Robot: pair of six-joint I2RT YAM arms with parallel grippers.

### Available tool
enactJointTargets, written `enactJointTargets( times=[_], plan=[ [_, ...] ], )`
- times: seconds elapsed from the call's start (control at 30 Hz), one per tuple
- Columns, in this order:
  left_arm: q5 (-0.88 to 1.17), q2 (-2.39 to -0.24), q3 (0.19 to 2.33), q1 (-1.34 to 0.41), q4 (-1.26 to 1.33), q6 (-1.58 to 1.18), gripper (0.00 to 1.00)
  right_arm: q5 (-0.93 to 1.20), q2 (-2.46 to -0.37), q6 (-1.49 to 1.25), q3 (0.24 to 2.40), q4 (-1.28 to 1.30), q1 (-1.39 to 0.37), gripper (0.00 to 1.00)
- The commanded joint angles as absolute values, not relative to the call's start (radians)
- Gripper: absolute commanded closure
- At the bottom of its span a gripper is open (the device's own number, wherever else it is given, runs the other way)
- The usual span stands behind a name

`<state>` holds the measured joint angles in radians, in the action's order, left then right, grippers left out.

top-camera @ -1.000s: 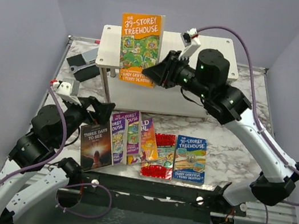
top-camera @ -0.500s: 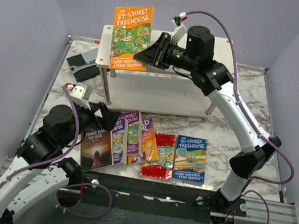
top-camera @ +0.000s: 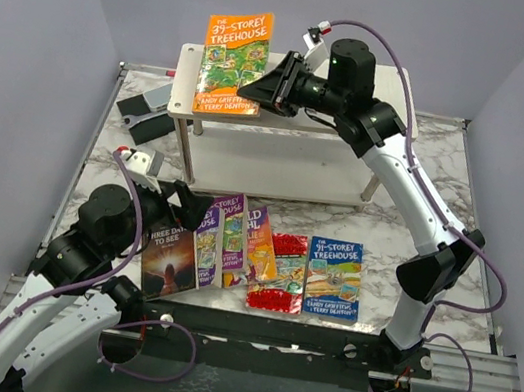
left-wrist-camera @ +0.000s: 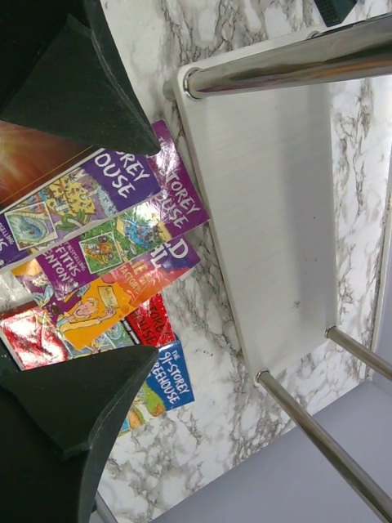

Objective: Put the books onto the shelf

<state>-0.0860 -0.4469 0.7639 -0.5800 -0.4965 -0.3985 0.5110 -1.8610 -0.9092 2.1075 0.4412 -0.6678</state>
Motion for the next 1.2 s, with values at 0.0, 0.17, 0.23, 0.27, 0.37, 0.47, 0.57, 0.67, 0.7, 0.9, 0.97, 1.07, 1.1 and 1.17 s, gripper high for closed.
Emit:
enactJointTargets(
  times=[0.0, 0.17, 0.23, 0.27, 0.37, 0.47, 0.57, 0.67, 0.7, 0.9, 0.97, 1.07, 1.1, 1.17],
  plan=[
    [-0.064, -0.43, 0.753, -0.58, -0.479, -0.388, 0.01, 0.533, -1.872, -0.918, 2.121, 0.371, -0.661, 0.79],
    [-0.067, -0.423, 0.752, -0.579, -0.479, -0.39, 0.01, 0.513, -1.9, -0.887, 2.159, 0.429, -0.66, 0.68],
    [-0.067, -0.421, 0.752, -0.58, -0.479, -0.391, 0.01, 0.505, -1.908, -0.879, 2.171, 0.445, -0.661, 0.63],
    [-0.067, -0.42, 0.752, -0.58, -0.479, -0.392, 0.01, 0.5, -1.913, -0.875, 2.175, 0.449, -0.661, 0.61],
    [-0.067, -0.419, 0.751, -0.579, -0.479, -0.392, 0.01, 0.48, -1.923, -0.857, 2.197, 0.481, -0.661, 0.58],
    [-0.068, -0.42, 0.75, -0.58, -0.479, -0.391, 0.01, 0.451, -1.919, -0.841, 2.201, 0.502, -0.661, 0.54],
    [-0.071, -0.419, 0.75, -0.58, -0.479, -0.392, 0.01, 0.408, -1.908, -0.816, 2.201, 0.529, -0.661, 0.47],
    [-0.075, -0.419, 0.75, -0.58, -0.479, -0.392, 0.01, 0.354, -1.892, -0.78, 2.19, 0.552, -0.661, 0.39],
    [-0.079, -0.418, 0.751, -0.58, -0.479, -0.391, 0.01, 0.338, -1.887, -0.766, 2.189, 0.56, -0.661, 0.38],
    [-0.151, -0.44, 0.785, -0.579, -0.49, -0.382, 0.01, 0.257, -1.854, -0.683, 2.178, 0.597, -0.663, 0.28],
    [-0.198, -0.458, 0.806, -0.58, -0.492, -0.379, 0.01, 0.226, -1.838, -0.654, 2.169, 0.609, -0.664, 0.26],
    [-0.258, -0.502, 0.854, -0.58, -0.492, -0.379, 0.01, 0.19, -1.806, -0.613, 2.142, 0.62, -0.665, 0.25],
    [-0.275, -0.523, 0.872, -0.58, -0.492, -0.379, 0.01, 0.175, -1.792, -0.601, 2.129, 0.621, -0.666, 0.26],
    [-0.309, -0.56, 0.912, -0.58, -0.492, -0.385, 0.02, 0.145, -1.753, -0.576, 2.097, 0.62, -0.667, 0.27]
  ],
)
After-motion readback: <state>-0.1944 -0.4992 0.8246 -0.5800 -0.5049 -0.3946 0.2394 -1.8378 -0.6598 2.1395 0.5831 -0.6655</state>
